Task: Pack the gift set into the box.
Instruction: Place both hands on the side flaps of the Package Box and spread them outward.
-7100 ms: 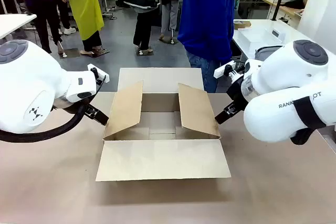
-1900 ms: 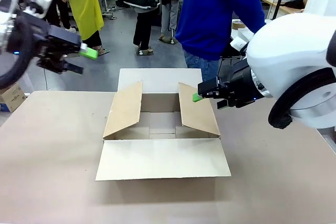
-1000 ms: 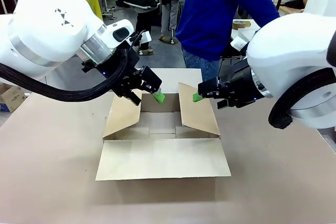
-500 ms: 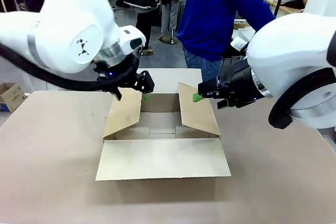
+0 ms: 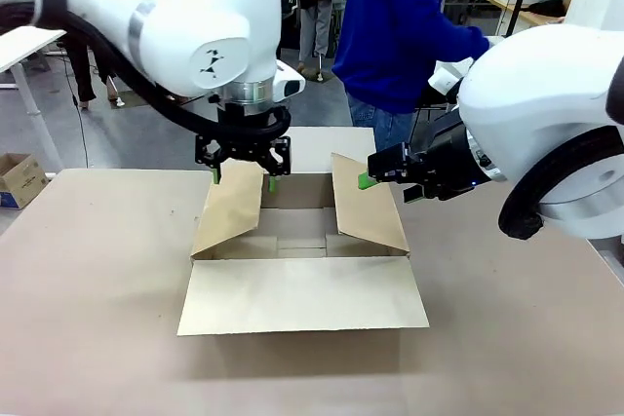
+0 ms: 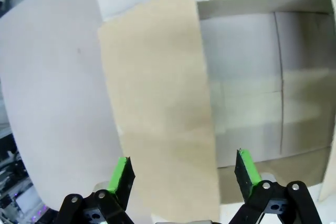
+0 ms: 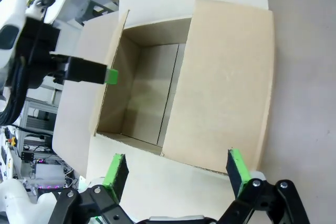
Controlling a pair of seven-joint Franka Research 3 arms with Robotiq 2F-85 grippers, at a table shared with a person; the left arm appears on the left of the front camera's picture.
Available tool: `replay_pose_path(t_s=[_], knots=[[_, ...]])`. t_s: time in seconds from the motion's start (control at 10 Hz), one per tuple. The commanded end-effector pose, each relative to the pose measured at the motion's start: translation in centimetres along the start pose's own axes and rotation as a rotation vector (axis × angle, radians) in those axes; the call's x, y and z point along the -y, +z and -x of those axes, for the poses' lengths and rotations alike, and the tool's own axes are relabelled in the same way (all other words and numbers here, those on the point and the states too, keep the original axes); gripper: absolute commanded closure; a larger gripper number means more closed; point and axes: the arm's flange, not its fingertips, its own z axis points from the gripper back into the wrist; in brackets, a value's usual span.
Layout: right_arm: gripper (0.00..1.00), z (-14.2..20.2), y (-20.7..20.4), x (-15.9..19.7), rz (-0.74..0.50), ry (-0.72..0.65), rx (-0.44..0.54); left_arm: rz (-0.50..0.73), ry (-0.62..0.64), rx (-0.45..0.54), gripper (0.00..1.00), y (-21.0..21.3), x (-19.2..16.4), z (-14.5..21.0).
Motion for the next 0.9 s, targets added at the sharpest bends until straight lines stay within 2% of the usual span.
replay_pose_path(t_s=[0.0, 0.3, 0.7, 0.8], knots=[[0.0, -0.1, 0.1, 0.0, 0.0, -0.004, 0.01, -0.007, 0.055, 0.001, 0.0, -0.3, 0.9, -1.2], [0.0, -0.1, 0.1, 0.0, 0.0, -0.004, 0.01, -0.08, 0.118, 0.01, 0.0, -1.5, 1.0, -1.1], [0.0, -0.1, 0.1, 0.0, 0.0, -0.004, 0.01, -0.199, 0.161, -0.037, 0.0, -3.3, 0.4, -1.1], [0.0, -0.1, 0.1, 0.0, 0.0, -0.004, 0.01, -0.192, 0.174, -0.041, 0.0, -3.4, 0.1, -1.1]])
